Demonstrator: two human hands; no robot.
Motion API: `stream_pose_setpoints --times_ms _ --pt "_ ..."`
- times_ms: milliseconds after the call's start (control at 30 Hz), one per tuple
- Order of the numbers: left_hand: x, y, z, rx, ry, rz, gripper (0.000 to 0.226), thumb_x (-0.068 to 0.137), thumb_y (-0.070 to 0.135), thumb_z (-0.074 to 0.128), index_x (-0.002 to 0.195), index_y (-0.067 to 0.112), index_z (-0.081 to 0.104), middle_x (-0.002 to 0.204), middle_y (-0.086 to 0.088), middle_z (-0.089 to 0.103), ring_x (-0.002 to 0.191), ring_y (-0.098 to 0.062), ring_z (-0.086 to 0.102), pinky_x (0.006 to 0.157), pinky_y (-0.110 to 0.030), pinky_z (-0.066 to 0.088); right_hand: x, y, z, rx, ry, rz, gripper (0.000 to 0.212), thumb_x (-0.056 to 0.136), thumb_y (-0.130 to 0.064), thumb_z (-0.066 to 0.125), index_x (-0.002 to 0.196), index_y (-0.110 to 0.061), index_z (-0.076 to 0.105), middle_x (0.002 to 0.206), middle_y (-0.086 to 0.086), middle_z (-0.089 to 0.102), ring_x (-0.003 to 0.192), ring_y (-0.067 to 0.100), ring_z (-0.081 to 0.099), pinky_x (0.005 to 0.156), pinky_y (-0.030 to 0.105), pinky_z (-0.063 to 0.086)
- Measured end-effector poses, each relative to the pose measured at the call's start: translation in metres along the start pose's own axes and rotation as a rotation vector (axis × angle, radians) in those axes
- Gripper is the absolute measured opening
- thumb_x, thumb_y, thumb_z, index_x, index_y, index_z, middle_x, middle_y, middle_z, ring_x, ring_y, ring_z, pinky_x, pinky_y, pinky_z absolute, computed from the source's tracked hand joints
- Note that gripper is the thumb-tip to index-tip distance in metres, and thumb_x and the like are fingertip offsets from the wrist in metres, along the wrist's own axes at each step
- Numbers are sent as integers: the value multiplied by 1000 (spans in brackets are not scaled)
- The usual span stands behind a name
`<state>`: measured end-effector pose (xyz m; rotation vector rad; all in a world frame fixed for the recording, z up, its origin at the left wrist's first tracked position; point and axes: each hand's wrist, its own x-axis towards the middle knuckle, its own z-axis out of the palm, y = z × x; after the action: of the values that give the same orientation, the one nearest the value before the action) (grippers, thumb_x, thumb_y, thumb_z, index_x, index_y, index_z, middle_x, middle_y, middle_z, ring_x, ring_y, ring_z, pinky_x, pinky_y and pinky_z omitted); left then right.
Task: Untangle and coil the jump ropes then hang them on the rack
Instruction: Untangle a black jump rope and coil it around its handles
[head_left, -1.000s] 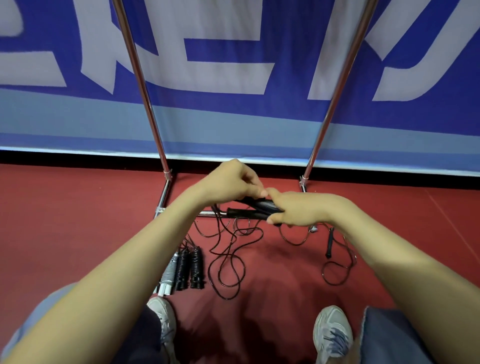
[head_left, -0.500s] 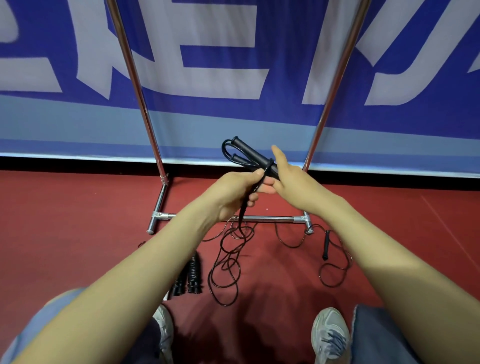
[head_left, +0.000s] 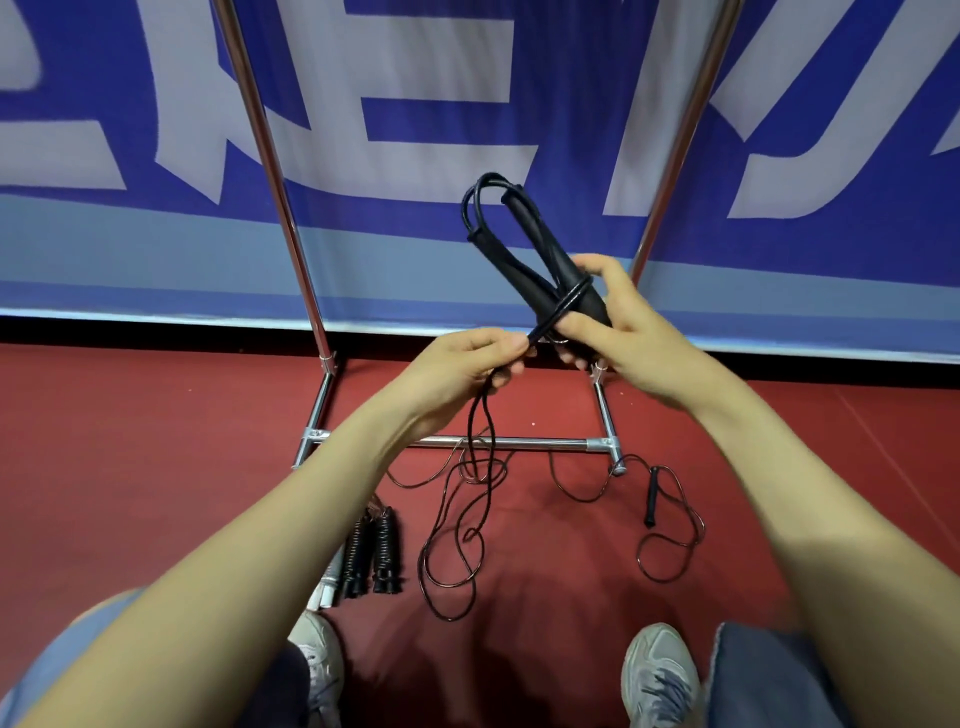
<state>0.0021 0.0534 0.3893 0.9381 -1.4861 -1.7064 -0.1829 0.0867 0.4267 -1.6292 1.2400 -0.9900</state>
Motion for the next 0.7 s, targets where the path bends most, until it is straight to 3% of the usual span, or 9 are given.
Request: stream_pose_setpoints --times_ms 67,133,200,467,700 --pt "0 -2 0 -12 -3 90 8 87 21 61 94 20 64 62 6 55 56 -8 39 62 -25 30 -3 -4 -4 70 -55 14 40 98 -7 51 130 -19 29 85 8 59 65 12 56 59 20 47" --pt "0 -2 0 -21 -40 125 35 83 22 62 118 25 59 62 6 52 58 -9 37 59 -23 30 -6 -6 -7 103 -102 33 37 98 -6 50 127 -19 31 84 7 61 64 12 57 58 20 47" --pt "-1 -1 1 -22 -89 142 45 85 21 59 129 28 54 62 6 47 60 -10 33 58 -22 27 -6 -6 -8 131 -110 49 38 98 -6 50 128 -19 31 84 6 62 64 13 57 58 21 47" --pt "3 -13 12 -200 -77 39 30 98 15 49 122 25 63 64 5 44 52 -7 25 64 -27 25 5 6 1 146 -7 132 33 99 -13 51 117 -18 24 88 14 59 64 17 55 60 28 46" --pt "5 -14 10 -35 -32 27 31 100 16 47 127 17 61 66 5 38 54 -8 23 59 -24 23 5 8 -2 189 -82 250 39 97 -10 54 119 -16 23 99 17 55 66 16 57 63 30 47"
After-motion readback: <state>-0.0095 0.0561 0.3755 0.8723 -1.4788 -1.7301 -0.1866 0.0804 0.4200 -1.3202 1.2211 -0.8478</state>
